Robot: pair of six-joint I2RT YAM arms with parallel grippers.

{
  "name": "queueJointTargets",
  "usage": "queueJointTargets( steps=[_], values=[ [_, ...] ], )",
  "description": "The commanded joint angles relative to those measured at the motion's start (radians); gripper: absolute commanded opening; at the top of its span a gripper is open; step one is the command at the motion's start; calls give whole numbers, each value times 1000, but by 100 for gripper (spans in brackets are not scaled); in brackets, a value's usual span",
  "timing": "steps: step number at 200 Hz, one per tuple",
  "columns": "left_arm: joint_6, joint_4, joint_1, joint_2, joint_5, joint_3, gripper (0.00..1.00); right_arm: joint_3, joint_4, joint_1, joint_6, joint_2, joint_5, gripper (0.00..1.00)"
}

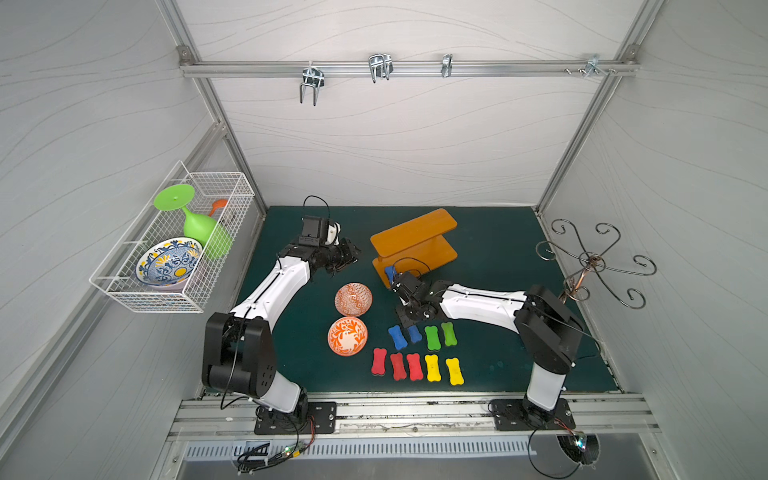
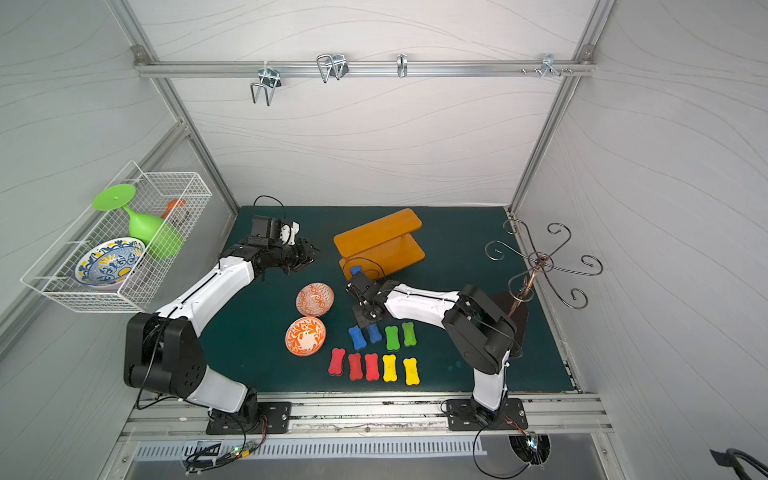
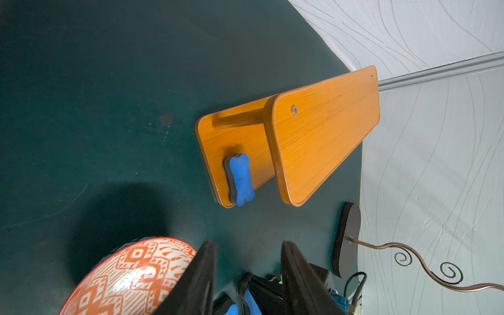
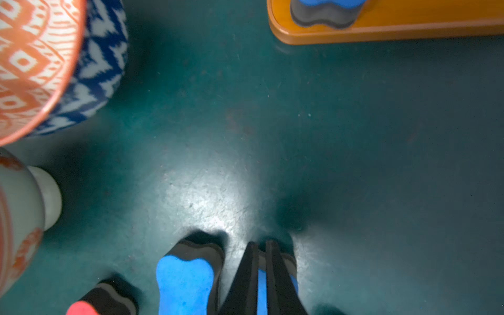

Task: Remove the whiteboard erasers from the shelf
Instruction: Adjust the whiteboard eraser at the center of the board.

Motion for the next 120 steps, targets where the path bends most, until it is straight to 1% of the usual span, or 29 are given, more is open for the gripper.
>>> queueJointTargets(
  steps=[1,70,120],
  values=[
    [18,30,7,-8,3,4,43,-23,-4,-5,-9,5,7,13],
    [18,31,7,-10,2,6,43,-62,-12,-2,13,-44,1,13],
    [22,27,7,-8,0,11,43,-84,-18,-1,33,-74,-5,15]
  ],
)
